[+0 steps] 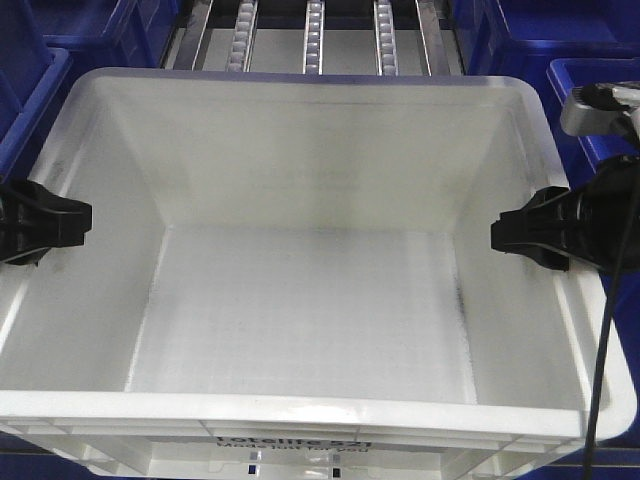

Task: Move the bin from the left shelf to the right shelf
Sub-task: 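Lift the tote clear of the shelf with both grippers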

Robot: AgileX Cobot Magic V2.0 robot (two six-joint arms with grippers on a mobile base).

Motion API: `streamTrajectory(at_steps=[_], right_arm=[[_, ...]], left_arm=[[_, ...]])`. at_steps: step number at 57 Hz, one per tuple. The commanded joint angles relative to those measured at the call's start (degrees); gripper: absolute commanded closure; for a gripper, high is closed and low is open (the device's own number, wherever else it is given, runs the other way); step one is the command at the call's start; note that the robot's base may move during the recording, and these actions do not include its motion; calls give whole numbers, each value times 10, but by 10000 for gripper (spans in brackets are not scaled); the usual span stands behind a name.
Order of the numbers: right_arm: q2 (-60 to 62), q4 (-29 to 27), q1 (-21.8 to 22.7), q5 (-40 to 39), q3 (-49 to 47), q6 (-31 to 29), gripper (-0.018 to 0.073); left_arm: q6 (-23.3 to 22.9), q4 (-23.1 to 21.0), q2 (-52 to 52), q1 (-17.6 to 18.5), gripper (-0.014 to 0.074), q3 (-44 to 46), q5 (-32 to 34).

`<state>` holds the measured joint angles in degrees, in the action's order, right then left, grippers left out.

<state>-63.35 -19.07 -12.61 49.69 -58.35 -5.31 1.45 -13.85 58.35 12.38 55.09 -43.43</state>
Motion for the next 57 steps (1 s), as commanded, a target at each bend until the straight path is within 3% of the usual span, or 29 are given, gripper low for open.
streamTrajectory(at_steps=[1, 57], right_arm=[[18, -25, 1, -51, -24, -28, 564], [18, -25, 1, -51, -24, -28, 564]], left_arm=[[25, -30, -19, 8, 603, 22, 59], [25, -30, -19, 8, 603, 22, 59]])
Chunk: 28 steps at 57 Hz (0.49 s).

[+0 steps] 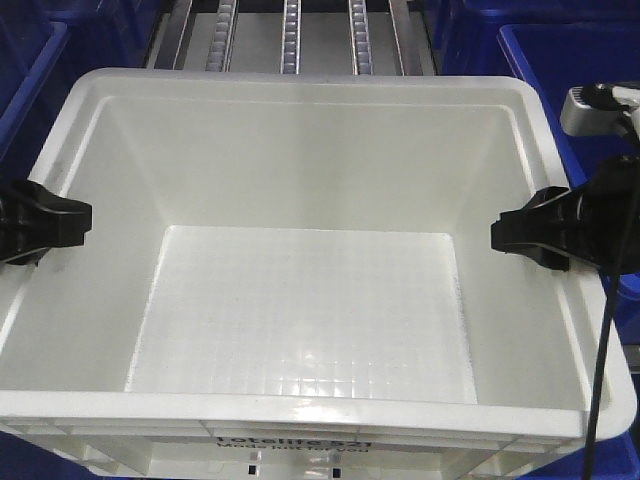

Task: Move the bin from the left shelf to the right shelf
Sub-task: 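Lift the tote clear of the shelf with both grippers, then hold the tote with both grippers while the base turns away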

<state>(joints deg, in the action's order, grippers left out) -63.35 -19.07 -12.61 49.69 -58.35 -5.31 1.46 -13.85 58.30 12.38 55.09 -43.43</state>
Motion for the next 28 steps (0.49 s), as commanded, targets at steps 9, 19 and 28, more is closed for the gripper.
streamTrajectory(at_steps=[9, 19, 28], right_arm=[[18, -25, 1, -51, -24, -28, 564], [18, -25, 1, -51, -24, -28, 564], [18, -25, 1, -51, -24, -28, 564]], left_arm=[[25, -30, -18, 8, 603, 22, 59], [25, -30, -18, 8, 603, 22, 59], [25, -30, -18, 8, 603, 22, 59]])
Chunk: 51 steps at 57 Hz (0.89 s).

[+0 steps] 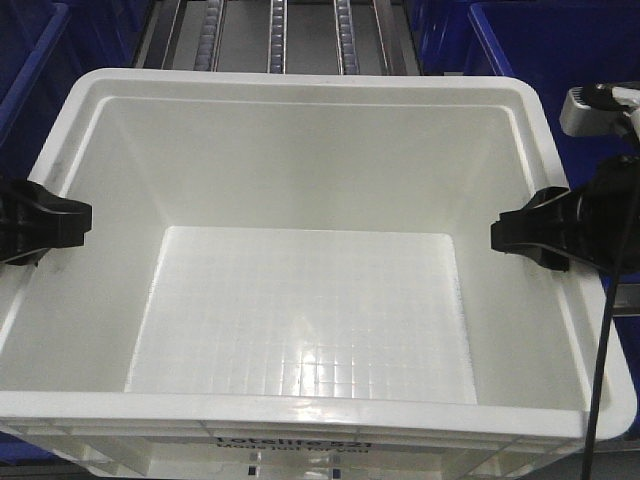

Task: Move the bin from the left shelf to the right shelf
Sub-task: 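Hold the tote with both grippers while the base turns away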

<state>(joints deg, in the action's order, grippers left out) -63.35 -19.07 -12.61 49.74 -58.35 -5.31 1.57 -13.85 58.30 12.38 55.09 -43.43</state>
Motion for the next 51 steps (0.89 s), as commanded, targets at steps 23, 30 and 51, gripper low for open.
streamTrajectory(at_steps=[23, 30, 51], right_arm=[[18, -25, 1, -51, -24, -28, 564], [18, -25, 1, -51, -24, -28, 564], [18, -25, 1, -51, -24, -28, 564]], left_arm=[[24, -30, -18, 8, 603, 22, 59], [24, -30, -18, 8, 603, 22, 58], [24, -30, -18, 8, 603, 22, 58]])
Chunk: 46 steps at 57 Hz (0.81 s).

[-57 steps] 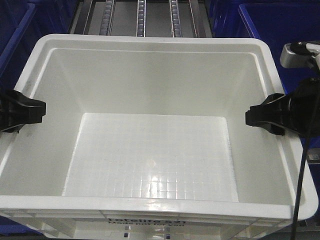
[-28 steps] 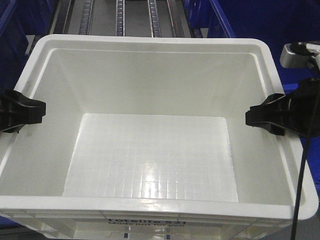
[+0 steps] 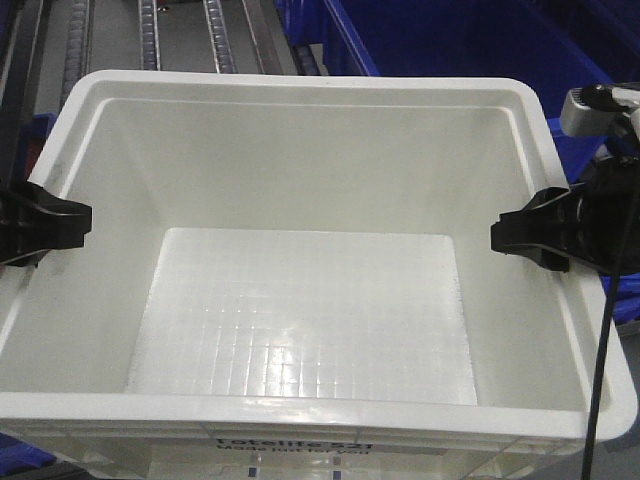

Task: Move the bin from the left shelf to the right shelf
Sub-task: 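Hold the tote with both grippers while the base turns away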

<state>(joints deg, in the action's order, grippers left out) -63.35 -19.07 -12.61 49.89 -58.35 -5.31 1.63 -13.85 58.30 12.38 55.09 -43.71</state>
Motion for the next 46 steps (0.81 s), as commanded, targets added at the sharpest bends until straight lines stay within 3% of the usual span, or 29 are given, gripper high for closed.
streamTrajectory(at_steps=[1, 46], right_arm=[[18, -25, 1, -53, -24, -28, 564], [18, -25, 1, -53, -24, -28, 564]], left_arm=[[23, -30, -18, 8, 603, 22, 60], [23, -30, -18, 8, 603, 22, 60]])
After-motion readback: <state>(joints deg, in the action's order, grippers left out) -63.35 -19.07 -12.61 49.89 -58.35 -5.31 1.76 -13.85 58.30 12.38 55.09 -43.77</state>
